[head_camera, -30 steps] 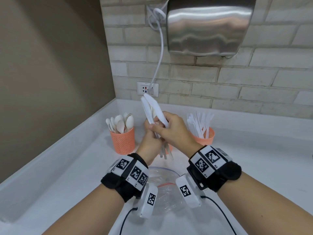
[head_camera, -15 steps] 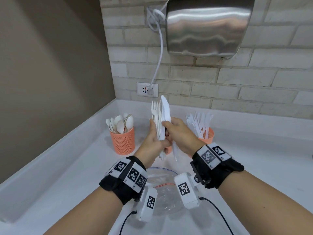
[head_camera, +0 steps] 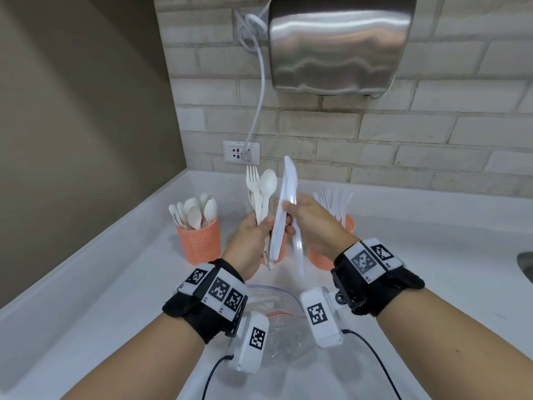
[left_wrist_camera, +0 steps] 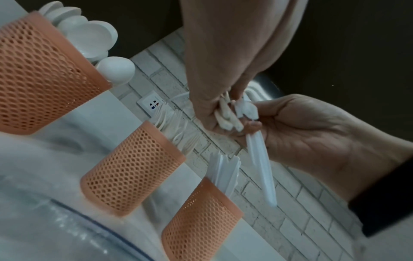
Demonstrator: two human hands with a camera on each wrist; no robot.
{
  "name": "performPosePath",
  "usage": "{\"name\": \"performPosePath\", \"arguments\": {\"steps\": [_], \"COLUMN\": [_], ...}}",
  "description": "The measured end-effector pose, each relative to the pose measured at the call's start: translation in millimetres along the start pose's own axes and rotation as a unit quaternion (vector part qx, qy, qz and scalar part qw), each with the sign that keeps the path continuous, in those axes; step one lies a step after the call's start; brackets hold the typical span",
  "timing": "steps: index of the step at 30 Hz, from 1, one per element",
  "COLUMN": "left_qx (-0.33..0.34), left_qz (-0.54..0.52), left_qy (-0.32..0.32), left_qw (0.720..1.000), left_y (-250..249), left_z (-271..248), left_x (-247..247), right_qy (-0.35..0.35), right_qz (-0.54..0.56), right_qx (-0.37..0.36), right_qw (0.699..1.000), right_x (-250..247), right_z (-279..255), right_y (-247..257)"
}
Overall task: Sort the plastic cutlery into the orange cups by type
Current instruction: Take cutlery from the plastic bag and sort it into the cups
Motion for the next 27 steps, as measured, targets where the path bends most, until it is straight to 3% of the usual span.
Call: {"name": "performPosePath", "arguments": {"steps": [4,8,10,12,18,20,24,27], "left_qx": [-0.008,-0.007,-0.011,-0.011,-0.023,-0.026,-0.014,-0.004], "left_qz": [0.001,0.012,0.011,0.000,-0.043,-0.050,-0.027,-0.031], "left_qy": [-0.018,0.003,0.013,0.019,0.019,0.022,0.050,0.061], "left_qw": [1.000,1.000,1.000,1.000,0.999,0.998,0.998,0.998], "left_y": [2,6,8,8,9,11,10,8], "left_z": [5,6,7,8,12,14,12,11], "left_x": [-5,-8,-7,-5,-10,-11,-6,-3], "right_qy": [-0.124,-0.262,-0.297,-0.307,-0.263,-0.268,-0.252,-0.258], "right_qz": [-0.045,-0.134,-0.174,-0.212,-0.341,-0.316,-0.115,-0.020], "right_qx": [-0.053,-0.130,-0.131,-0.101,0.078,0.041,-0.086,-0.133], "right_qw": [0.990,0.947,0.929,0.922,0.899,0.909,0.957,0.957], "right_x": [-48,-103,-116,-122,-128,-127,-122,-122], "right_z": [0,1,8,20,45,46,35,31], "right_y": [30,47,35,12,-44,-27,25,39]}}
Point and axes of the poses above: each hand's wrist, its own z-axis towards the middle knuckle, its own x-axis out of the palm, y = z × x, the point moved 7 cm from there along z, towards the middle knuckle, and after that the axes turned 12 degrees about x, right-handed, at the moved point
